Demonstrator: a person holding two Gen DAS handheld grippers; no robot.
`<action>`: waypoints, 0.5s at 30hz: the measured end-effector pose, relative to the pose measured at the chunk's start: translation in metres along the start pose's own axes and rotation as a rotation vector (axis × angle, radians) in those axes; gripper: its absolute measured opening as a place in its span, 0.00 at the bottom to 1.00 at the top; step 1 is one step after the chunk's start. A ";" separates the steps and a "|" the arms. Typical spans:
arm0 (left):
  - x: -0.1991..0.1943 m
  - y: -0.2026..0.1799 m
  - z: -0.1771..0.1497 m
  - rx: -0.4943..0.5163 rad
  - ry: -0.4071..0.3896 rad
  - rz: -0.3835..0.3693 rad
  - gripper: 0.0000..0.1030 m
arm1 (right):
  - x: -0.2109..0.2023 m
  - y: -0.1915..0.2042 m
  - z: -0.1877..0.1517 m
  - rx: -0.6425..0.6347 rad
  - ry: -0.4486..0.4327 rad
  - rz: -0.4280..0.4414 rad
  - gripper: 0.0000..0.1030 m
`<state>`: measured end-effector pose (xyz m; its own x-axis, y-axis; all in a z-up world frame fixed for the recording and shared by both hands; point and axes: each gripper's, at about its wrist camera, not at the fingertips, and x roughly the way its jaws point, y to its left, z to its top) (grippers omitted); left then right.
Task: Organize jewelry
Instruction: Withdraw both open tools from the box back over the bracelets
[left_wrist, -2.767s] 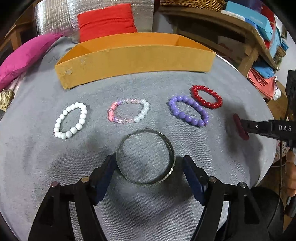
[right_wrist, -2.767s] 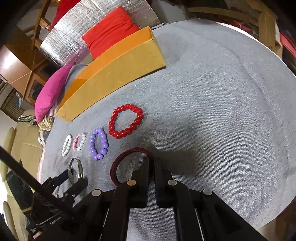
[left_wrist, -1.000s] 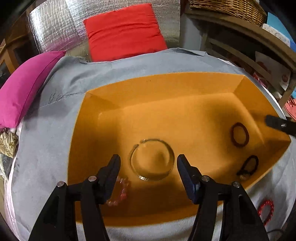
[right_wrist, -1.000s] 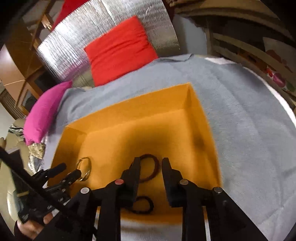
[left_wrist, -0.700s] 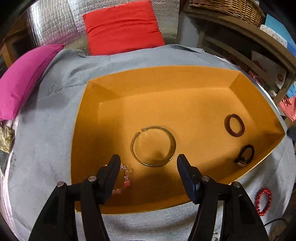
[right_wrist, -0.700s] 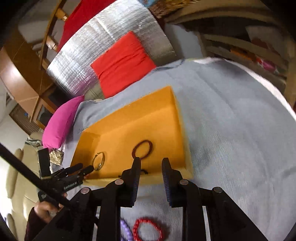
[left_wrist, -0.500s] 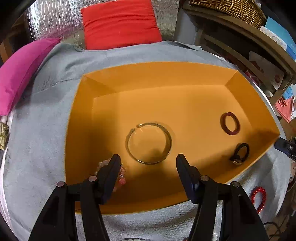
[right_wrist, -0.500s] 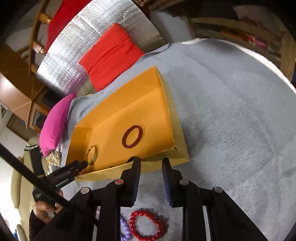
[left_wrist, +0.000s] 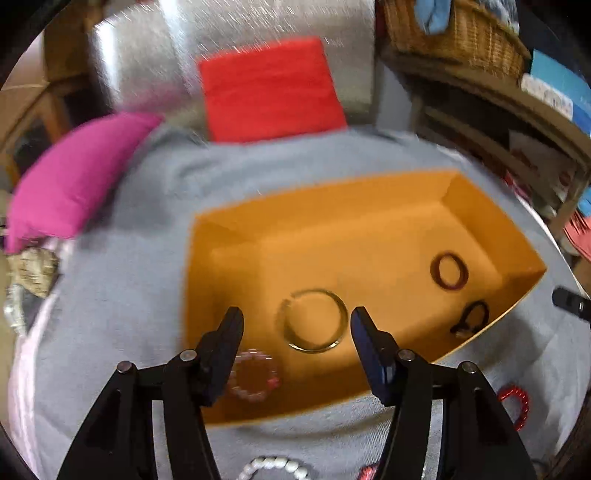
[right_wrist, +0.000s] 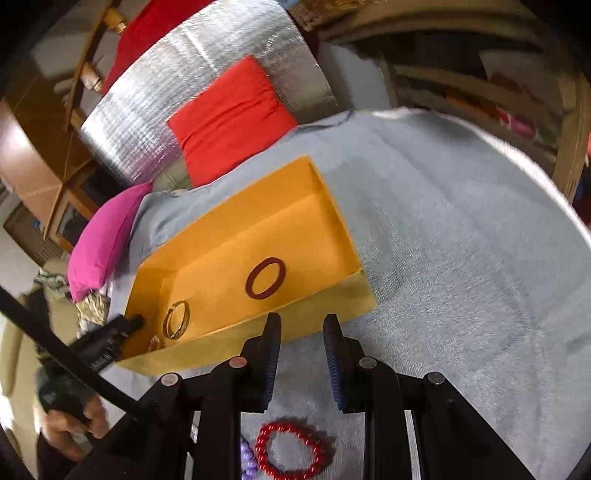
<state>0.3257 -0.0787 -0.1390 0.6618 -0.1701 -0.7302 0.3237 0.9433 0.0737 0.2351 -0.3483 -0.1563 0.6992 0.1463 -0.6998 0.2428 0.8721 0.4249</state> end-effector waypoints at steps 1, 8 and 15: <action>-0.009 0.001 0.000 -0.006 -0.021 0.013 0.61 | -0.005 0.004 -0.002 -0.016 -0.003 -0.001 0.25; -0.090 0.028 -0.033 -0.102 -0.107 0.097 0.68 | -0.047 0.059 -0.034 -0.198 -0.017 0.005 0.26; -0.157 0.058 -0.088 -0.189 -0.123 0.193 0.70 | -0.082 0.098 -0.078 -0.290 -0.008 0.009 0.34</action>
<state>0.1809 0.0278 -0.0802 0.7794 -0.0050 -0.6265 0.0599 0.9960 0.0666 0.1485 -0.2383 -0.1021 0.7063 0.1517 -0.6915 0.0350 0.9681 0.2482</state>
